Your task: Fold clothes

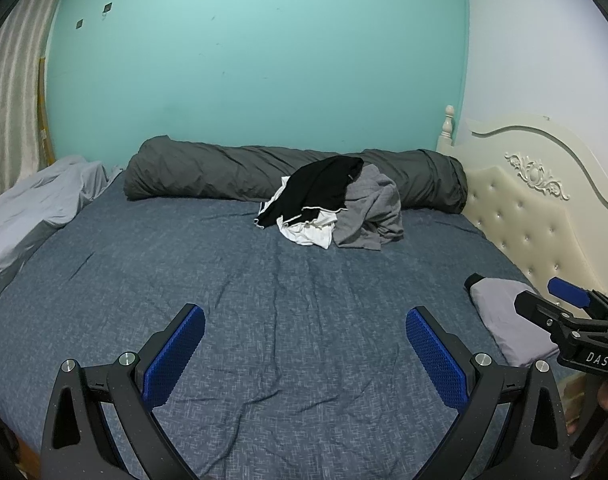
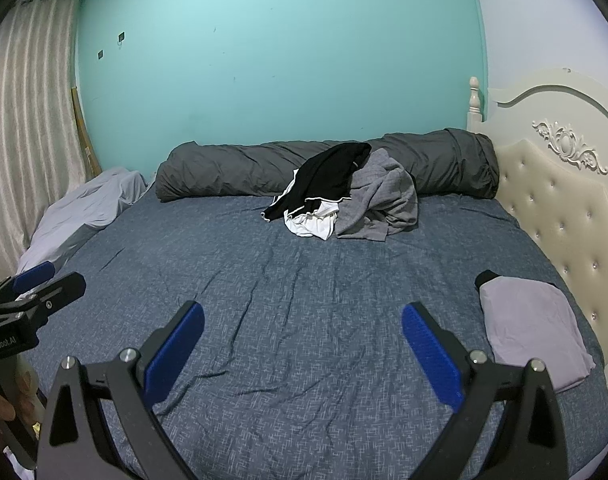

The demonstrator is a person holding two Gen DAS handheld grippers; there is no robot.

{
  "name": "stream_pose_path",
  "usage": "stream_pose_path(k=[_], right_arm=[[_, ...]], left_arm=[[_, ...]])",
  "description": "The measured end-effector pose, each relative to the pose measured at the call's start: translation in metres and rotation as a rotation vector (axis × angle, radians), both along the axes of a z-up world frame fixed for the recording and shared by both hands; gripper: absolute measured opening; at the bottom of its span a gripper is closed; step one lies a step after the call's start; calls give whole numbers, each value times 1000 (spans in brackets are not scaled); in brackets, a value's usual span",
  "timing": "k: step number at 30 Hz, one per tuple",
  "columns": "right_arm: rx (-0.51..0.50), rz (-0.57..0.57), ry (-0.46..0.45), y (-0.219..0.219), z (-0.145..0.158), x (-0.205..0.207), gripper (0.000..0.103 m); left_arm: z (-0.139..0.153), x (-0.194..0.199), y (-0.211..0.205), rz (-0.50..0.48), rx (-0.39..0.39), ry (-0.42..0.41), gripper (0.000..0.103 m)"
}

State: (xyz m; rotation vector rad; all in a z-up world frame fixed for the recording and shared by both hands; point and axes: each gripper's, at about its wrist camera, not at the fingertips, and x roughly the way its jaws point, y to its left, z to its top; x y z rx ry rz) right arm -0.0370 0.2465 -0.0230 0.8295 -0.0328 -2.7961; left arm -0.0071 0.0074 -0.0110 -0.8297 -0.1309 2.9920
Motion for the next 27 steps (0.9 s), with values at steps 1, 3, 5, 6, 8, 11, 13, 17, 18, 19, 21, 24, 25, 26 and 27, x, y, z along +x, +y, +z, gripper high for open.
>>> stream_pose_path(k=[1,3,5,6,8,11,13,17,18,19,21,24,25,26,27], right_arm=[[0,0,0,0,0,0,100],[1,0,-1,0,1,-1,100],[3,0,-1,0,1,-1,100],[3,0,-1,0,1,-1,100],[2,-3,-1,0,2,-1,100],[1,-6,0,1,1,-1,100],[2,-6,0,1,2,-1,100],[3,-5,0,2,2,-2,100],[2,-5,-1,2,2,-3,100],[2,-5,-1,2,2,-3,100],[1,-6,-3,3,1,-4,100],[0,-8,-7,4,-2,-6,100],[0,-10,-8,5,-4,-7,100],[1,-11,-10,5,-5,-8,100],[3,-12,-13,6,-7,-10,100]], left_arm=[[0,0,0,1,-1,0,103],[-1,0,0,1,-1,0,103],[-2,1,0,1,0,0,103],[-2,1,1,1,0,0,103],[-1,2,2,0,-1,1,103],[0,2,2,0,-2,2,103],[1,1,1,-2,0,1,103],[0,-1,0,-1,0,1,103],[0,-1,0,-1,0,2,103],[0,-2,0,-1,-1,1,103],[-2,-2,0,3,-4,2,103],[-3,-5,-1,4,-3,1,103],[-4,-6,-1,4,-2,-1,103],[-5,-8,-1,4,-3,-4,103],[-7,-11,-1,5,-4,-7,103]])
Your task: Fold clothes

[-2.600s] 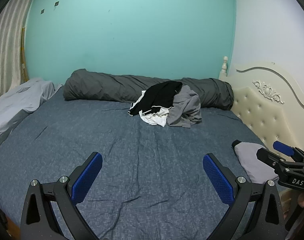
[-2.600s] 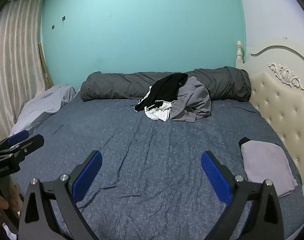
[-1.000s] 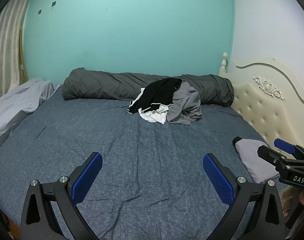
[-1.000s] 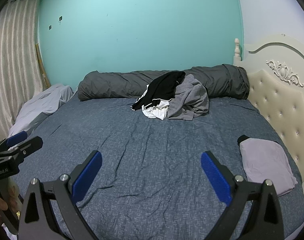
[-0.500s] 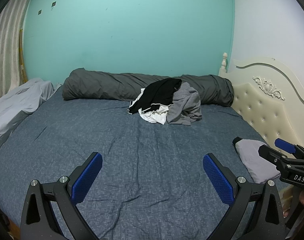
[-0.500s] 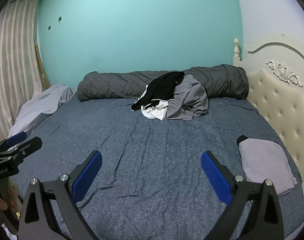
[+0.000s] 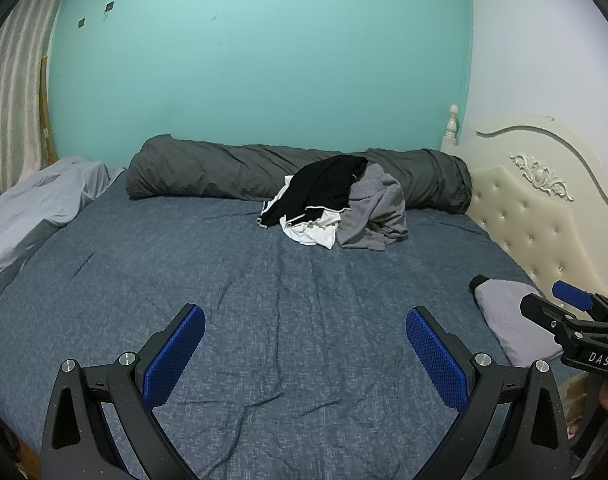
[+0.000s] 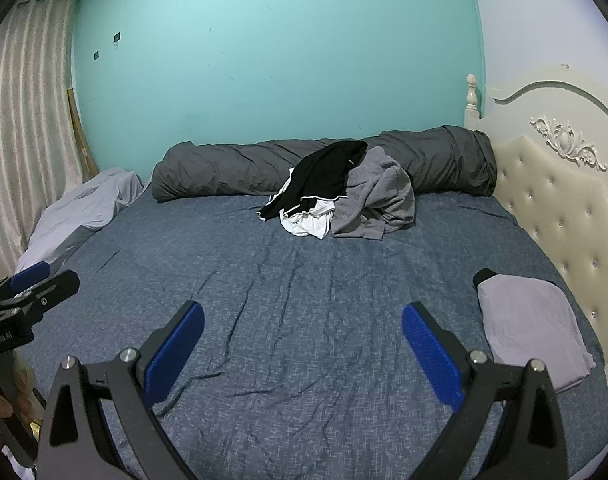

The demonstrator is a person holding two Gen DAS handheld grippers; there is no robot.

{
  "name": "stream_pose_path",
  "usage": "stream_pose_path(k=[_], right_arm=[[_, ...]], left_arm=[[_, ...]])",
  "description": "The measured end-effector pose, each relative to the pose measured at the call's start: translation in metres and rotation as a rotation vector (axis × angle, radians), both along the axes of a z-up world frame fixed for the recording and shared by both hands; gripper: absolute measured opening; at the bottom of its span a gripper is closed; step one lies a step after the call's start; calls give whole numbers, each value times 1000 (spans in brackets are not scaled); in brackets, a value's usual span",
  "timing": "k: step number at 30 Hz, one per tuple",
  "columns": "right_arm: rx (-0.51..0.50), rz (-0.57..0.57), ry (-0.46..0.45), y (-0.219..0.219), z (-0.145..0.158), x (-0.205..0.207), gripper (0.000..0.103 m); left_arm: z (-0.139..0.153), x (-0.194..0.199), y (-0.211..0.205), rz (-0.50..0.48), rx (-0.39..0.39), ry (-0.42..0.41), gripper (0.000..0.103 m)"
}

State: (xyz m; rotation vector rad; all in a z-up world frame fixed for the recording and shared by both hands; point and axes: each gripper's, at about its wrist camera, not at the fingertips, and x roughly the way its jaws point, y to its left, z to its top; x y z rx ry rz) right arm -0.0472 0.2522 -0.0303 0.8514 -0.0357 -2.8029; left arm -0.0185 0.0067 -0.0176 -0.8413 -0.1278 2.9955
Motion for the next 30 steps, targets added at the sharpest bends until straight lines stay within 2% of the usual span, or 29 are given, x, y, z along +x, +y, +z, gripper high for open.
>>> stream_pose_path(k=[7,14,20,30], right_arm=[[-9,-11,-20,9,-17,-25,100],[-23,-27,-40,23,-46,-77,100],[-14,-17,-64,33,-84,-146,100],[0,16,-89,32,-144,-297,100]], left_arm=[[-20,-28,-1,15,-5,-13,103],[-56,-84,-8,56,-1,-30,103],[-96,-153,-20,71,29,-65,103],[-156,-282,-44,104,64,-96,103]])
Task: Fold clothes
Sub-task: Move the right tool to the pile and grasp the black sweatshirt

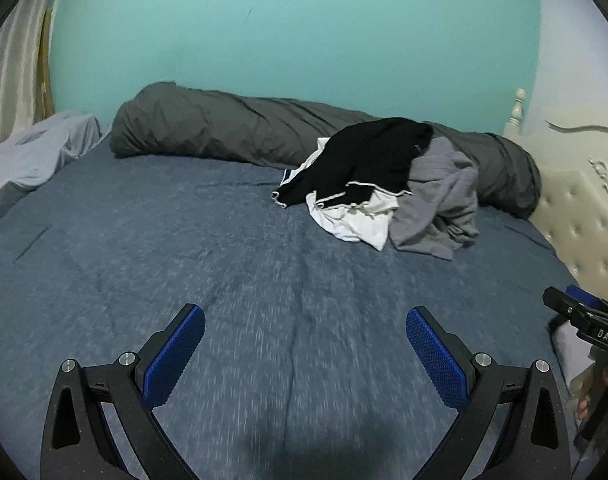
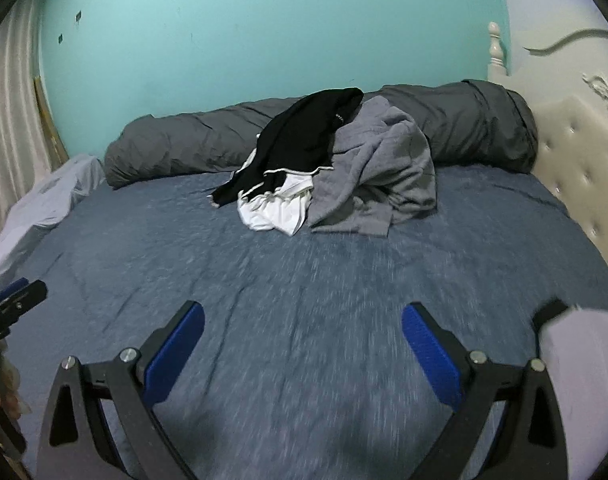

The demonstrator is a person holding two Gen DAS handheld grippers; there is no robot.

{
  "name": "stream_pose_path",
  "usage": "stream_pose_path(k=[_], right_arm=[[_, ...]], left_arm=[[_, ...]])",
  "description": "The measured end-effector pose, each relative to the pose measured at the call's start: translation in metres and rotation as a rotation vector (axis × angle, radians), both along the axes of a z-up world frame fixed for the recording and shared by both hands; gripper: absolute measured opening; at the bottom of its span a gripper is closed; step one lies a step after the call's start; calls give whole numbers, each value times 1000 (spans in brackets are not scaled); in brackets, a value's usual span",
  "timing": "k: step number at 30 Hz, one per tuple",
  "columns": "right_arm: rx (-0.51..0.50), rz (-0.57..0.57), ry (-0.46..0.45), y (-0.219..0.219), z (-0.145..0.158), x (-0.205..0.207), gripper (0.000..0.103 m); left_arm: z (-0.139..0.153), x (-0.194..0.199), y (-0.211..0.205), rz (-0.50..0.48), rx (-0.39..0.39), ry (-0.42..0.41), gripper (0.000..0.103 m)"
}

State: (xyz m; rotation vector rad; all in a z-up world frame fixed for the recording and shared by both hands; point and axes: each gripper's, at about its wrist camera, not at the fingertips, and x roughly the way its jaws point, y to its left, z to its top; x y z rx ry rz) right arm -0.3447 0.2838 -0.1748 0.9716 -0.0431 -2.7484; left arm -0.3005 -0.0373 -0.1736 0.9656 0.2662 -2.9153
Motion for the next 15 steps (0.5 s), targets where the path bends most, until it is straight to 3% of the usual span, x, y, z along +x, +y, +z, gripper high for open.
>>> stream_pose_path(k=[15], right_arm=[[8,44,-91,-60,-29,-191,99]], left_arm=[[-37,-128,-61,75,63,-145,103]])
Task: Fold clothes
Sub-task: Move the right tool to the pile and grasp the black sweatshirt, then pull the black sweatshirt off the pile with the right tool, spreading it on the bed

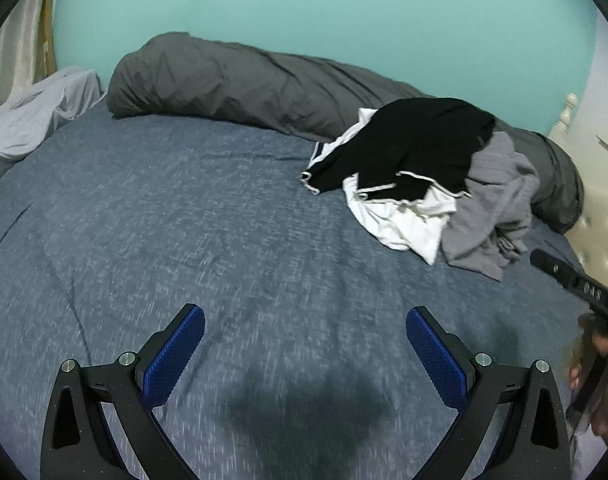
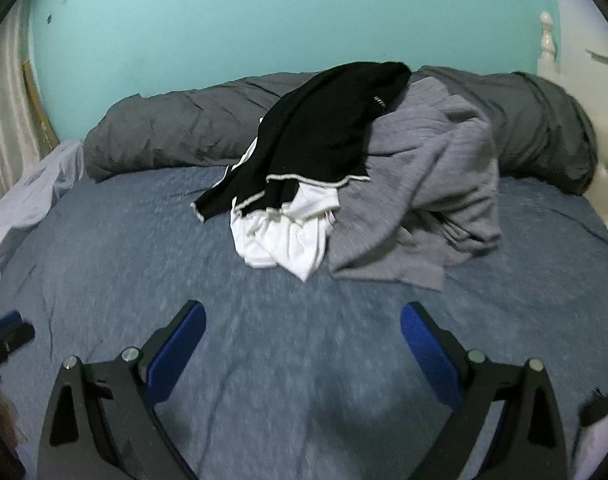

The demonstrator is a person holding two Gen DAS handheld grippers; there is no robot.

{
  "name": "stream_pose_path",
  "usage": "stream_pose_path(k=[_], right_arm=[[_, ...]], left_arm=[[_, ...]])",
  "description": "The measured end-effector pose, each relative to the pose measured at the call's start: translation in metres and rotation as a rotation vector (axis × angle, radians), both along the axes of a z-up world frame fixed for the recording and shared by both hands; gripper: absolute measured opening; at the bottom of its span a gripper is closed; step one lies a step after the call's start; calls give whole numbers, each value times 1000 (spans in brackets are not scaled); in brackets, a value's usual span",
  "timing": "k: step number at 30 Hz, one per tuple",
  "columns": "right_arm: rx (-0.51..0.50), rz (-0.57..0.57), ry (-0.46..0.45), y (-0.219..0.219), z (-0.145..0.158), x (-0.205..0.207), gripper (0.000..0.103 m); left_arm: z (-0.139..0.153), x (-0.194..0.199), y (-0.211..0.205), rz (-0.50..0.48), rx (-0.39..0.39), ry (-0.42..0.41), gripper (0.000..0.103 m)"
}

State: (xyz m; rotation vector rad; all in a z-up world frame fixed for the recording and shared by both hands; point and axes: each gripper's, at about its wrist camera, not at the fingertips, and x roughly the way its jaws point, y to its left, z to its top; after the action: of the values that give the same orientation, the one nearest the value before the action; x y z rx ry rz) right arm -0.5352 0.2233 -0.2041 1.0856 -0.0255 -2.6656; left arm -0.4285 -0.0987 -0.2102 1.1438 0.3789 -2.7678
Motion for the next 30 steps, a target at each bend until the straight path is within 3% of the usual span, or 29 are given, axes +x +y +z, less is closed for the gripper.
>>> stream_pose_path(k=[3,10,22,24,25,27,30], right_arm=[[19,0,-1,-10,-6,-40,97],[47,-28,-39,-19,-19,-123,81],[24,-113,-49,-21,-37,-238,81],[12,-97,-36,-24,-37,-249,67],[11,-80,-32,-26,-38,-253,55],[51,-59,-48,-35,-45,-260,54],[50,-60,-60,-39,-52,-265,43]], left_arm=[[-8,-21,-10,9,26,-22,103],[-27,-71,-28,-9,77,-76,103],[-56,-88,-47,-17,138,-99,103],[-59,-84,-49,-16,148,-100,103],[-61,-82,-50,-17,152,-102,103],[-65,-79,-52,-22,160,-109,103],[-67,-74,-54,-25,172,-109,103]])
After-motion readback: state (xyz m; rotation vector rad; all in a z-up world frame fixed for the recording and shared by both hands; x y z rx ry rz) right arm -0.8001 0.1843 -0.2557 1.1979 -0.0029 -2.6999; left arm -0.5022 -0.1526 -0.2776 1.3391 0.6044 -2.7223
